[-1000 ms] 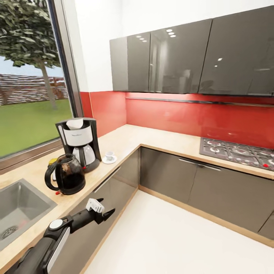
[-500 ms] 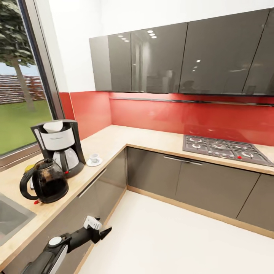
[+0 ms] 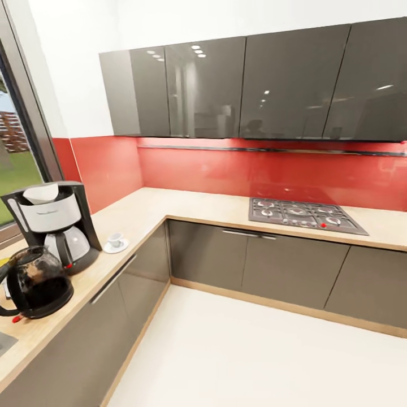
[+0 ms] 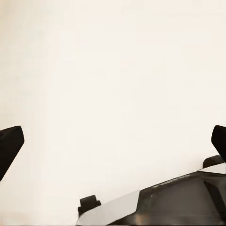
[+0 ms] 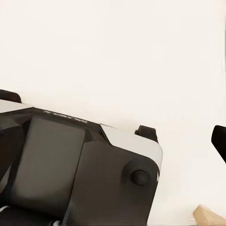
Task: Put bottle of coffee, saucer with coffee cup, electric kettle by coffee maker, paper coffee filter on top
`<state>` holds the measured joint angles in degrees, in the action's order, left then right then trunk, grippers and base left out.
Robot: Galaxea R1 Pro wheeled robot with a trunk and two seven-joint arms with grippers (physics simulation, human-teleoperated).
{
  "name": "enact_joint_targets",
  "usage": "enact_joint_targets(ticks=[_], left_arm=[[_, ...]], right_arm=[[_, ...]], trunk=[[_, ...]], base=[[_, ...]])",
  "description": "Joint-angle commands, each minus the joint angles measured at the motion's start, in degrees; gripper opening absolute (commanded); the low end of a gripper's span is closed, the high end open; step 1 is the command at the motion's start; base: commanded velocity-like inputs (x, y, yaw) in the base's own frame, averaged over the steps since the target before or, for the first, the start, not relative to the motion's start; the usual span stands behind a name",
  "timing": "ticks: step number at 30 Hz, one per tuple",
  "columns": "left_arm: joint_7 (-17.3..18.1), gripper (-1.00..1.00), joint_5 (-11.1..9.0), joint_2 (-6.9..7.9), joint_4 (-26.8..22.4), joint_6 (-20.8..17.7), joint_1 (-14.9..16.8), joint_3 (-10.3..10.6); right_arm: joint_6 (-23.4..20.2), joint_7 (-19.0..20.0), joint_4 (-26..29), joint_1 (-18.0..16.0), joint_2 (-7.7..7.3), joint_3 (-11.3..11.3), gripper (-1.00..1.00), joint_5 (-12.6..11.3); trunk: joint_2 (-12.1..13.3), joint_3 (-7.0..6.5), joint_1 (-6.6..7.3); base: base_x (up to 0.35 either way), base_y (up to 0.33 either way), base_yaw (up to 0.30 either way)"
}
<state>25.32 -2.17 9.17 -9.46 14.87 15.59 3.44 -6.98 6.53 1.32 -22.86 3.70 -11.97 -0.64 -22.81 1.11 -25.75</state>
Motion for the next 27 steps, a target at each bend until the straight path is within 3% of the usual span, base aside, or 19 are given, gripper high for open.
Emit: enact_joint_targets(ticks=[1,4,7,9,10,11,19,25,27], left_arm=[[-1.6,1.00,-0.3,0.11,0.5,0.3,-1.2,0.3],[-5.7,1.00,-0.4,0.19,1.0,0.1,-3.5,0.3],[-11.6,1.00,-0.5,0.12,1.5,-0.2,-6.0,0.3],[-15.1,1.00,-0.5,-0.06,1.8,-0.3,-7.4,0.3],[-21.0,1.00,-0.7,-0.33,3.9,-0.6,-9.1,0.1],[-22.4,1.00,-0.7,-0.41,5.1,-0.7,-9.4,0.1],[-26.7,1.00,-0.9,-1.19,11.0,-1.6,-9.8,-0.2],[-30.6,1.00,-1.1,-1.43,12.0,-9.7,-9.9,-0.2],[-31.8,1.00,-1.0,-2.20,12.0,-11.5,-9.9,-0.2]], right_arm=[[-0.3,-0.2,0.1,0.0,0.00,-0.3,1.00,-0.1],[-0.3,-1.9,0.1,0.2,0.05,-0.3,1.00,-0.5],[-0.3,-5.7,0.1,0.3,0.12,-0.3,1.00,-3.1],[-0.3,-7.5,0.1,0.3,0.14,-0.3,1.00,-5.6],[-0.3,-9.1,0.0,0.4,0.16,-0.3,1.00,-10.0],[-0.3,-9.3,0.0,0.5,0.16,-0.3,1.00,-10.7],[-0.4,-9.7,0.0,1.9,0.11,-0.4,1.00,-12.0],[-0.5,-9.7,-0.1,3.1,0.03,-0.6,1.00,-11.5],[-0.5,-9.6,0.0,4.0,-0.13,-0.6,1.00,-11.2]], trunk=[[-0.1,0.09,-0.04],[-0.1,0.03,-0.04],[-0.1,-0.06,-0.04],[-0.1,-0.13,-0.04],[-0.1,-0.17,-0.04],[-0.1,-0.22,-0.04],[-0.1,-0.53,-0.04],[-0.1,-0.55,-0.04],[-0.1,-0.55,-0.04]], base=[[0.000,0.000,-0.262],[0.000,0.000,-0.262],[0.000,0.000,-0.263],[0.000,0.000,-0.263],[0.000,0.000,-0.262],[0.000,0.000,-0.262],[0.000,0.000,-0.251],[0.000,0.000,-0.033],[0.000,0.000,-0.002]])
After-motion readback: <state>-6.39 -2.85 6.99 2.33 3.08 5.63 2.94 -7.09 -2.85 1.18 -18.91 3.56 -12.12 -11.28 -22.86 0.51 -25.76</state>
